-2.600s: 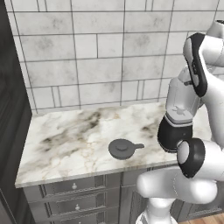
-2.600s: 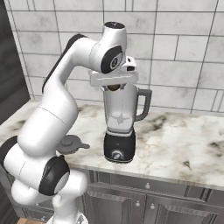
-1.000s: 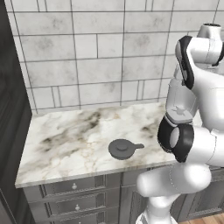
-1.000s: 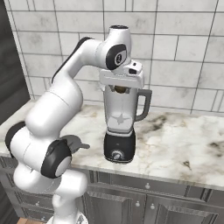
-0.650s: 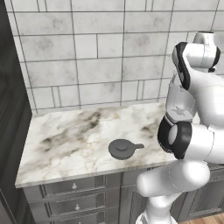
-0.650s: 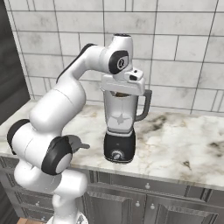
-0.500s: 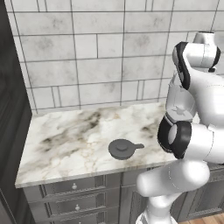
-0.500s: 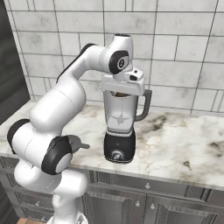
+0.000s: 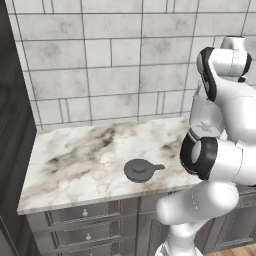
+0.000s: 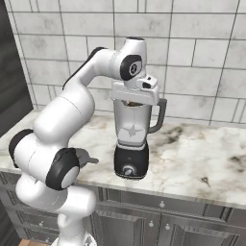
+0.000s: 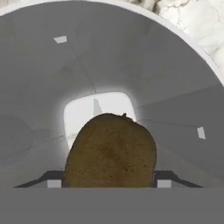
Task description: Open the blender lid, put the kiwi in the blender, close the lid, and start the blender.
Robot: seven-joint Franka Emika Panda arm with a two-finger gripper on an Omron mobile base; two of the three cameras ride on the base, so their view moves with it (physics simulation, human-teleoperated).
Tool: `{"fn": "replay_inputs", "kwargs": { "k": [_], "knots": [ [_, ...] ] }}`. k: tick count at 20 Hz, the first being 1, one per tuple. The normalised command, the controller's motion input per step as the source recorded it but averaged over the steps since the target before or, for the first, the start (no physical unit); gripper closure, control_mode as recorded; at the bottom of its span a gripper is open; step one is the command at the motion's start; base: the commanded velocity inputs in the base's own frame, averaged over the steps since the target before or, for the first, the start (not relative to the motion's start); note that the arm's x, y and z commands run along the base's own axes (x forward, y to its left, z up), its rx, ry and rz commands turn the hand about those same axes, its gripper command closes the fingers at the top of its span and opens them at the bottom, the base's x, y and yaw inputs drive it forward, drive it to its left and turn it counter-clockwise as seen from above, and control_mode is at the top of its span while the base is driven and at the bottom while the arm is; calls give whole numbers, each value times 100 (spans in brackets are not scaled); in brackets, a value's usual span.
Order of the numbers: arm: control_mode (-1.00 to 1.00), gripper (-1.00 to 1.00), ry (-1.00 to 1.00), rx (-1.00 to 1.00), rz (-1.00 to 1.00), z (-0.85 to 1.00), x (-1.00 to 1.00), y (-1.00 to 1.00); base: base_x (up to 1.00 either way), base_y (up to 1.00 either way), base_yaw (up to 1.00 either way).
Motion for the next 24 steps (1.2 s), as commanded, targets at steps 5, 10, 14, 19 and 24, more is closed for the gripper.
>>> {"fn": "replay_inputs", "kwargs": {
  "k": [5,10,14,19,24],
  "knots": [
    [-100,-100,0,0,0,0,0,0,0,0,0],
    [-100,-100,-4,0,0,42,-18,0,0,0,0],
    [-100,-100,-21,-3,0,70,-48,9,0,0,0],
    [-100,-100,-26,-4,1,33,-61,53,0,0,0],
    [-100,-100,-5,-10,5,-4,-44,90,0,0,0]
  ]
}}
